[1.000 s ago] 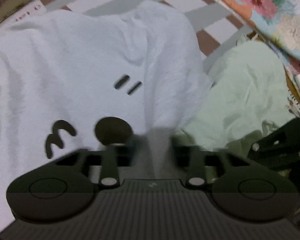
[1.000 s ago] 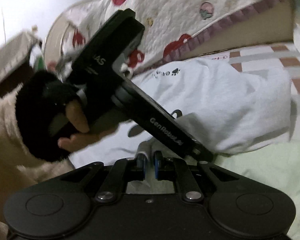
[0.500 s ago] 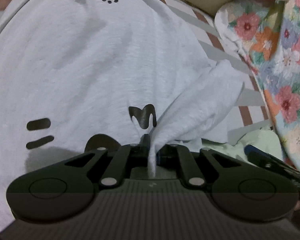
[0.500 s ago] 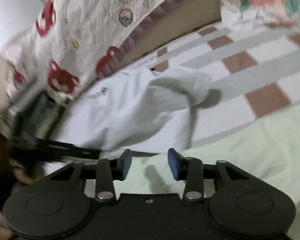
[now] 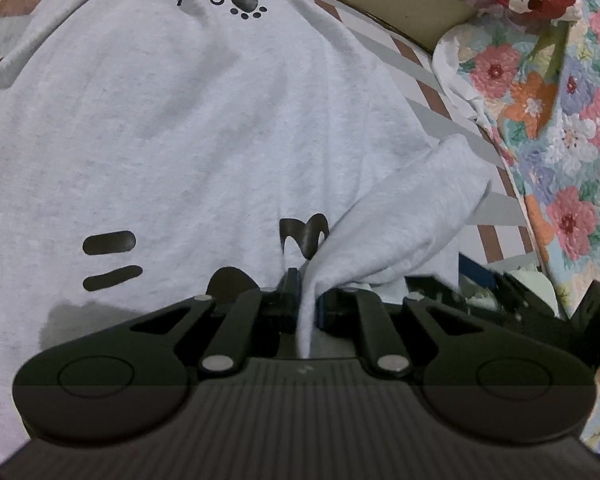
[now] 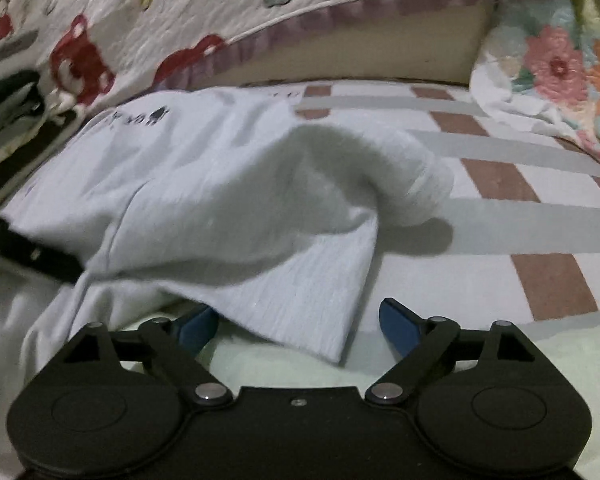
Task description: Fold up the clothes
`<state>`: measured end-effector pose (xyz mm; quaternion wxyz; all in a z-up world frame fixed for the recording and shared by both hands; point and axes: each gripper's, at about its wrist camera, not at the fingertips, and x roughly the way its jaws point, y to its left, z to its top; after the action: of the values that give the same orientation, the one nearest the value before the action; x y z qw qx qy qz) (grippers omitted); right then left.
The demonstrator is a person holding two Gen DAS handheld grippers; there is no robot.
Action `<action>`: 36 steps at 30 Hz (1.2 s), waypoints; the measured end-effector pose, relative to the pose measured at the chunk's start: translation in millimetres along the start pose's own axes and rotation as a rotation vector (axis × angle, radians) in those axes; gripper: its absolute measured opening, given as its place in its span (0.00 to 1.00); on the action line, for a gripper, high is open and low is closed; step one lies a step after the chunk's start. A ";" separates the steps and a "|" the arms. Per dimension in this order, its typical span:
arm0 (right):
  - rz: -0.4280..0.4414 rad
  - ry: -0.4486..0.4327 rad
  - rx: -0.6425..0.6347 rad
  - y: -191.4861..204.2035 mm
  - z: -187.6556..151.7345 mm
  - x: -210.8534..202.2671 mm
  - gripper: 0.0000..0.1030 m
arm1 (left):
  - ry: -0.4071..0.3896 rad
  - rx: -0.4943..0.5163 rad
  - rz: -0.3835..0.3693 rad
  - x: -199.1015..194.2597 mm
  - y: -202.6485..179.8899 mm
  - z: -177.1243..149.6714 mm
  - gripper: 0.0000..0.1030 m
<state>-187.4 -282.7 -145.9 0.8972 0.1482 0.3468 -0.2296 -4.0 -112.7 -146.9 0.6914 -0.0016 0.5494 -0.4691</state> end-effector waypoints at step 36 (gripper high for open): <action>0.221 -0.190 0.740 -224.6 -39.3 -142.9 0.45 | 0.390 0.411 -0.198 55.2 -148.5 -26.1 0.52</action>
<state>-418.3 -412.8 -99.3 0.8305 0.4762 0.1381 -0.2539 -122.4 -218.4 -122.3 0.5097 0.1748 0.5625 -0.6271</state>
